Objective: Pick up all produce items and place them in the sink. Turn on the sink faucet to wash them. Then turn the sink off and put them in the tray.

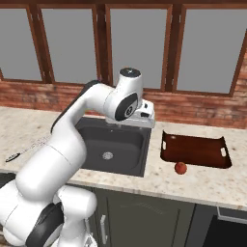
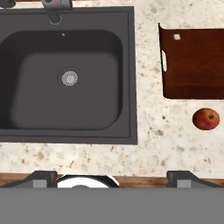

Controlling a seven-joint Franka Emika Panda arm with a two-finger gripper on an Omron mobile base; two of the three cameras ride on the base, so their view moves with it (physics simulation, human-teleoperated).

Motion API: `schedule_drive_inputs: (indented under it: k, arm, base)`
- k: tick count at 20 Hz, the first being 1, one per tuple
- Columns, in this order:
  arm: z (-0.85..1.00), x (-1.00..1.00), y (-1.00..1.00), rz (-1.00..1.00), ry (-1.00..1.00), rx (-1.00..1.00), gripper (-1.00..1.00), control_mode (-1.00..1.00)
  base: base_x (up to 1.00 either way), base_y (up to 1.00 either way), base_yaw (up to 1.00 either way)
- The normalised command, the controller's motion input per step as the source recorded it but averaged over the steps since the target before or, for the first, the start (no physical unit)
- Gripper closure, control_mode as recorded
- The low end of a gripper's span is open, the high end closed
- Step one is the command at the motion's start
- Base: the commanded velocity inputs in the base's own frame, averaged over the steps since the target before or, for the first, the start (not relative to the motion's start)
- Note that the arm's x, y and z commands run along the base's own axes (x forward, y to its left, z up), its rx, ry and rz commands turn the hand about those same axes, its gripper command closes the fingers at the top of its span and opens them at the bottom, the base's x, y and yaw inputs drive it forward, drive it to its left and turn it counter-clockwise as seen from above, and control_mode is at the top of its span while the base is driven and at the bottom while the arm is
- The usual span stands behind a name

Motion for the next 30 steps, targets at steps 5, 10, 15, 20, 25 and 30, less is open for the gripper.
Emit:
schedule_drive_inputs:
  k: [5,10,15,20,25,30]
  arm:
    - [-0.21,0.00,-0.48,0.00,0.00,0.00,-1.00,-1.00]
    - [-0.18,0.00,-0.46,-0.03,0.00,0.00,-1.00,-1.00]
    - [-0.18,0.00,-0.41,-0.05,0.03,0.00,-1.00,-1.00]
    - [-0.21,0.00,-0.39,-0.05,0.04,0.00,-1.00,-1.00]
    - [-0.21,0.00,-0.33,-0.06,0.05,0.00,-1.00,-1.00]
    - [-0.23,0.00,-0.29,-0.06,0.05,0.00,-1.00,-1.00]
  base:
    - [0.00,0.00,0.00]
    - [0.00,0.00,0.00]
    - [0.00,0.00,0.00]
    - [0.00,0.00,0.00]
    - [0.00,0.00,0.00]
    - [0.00,0.00,0.00]
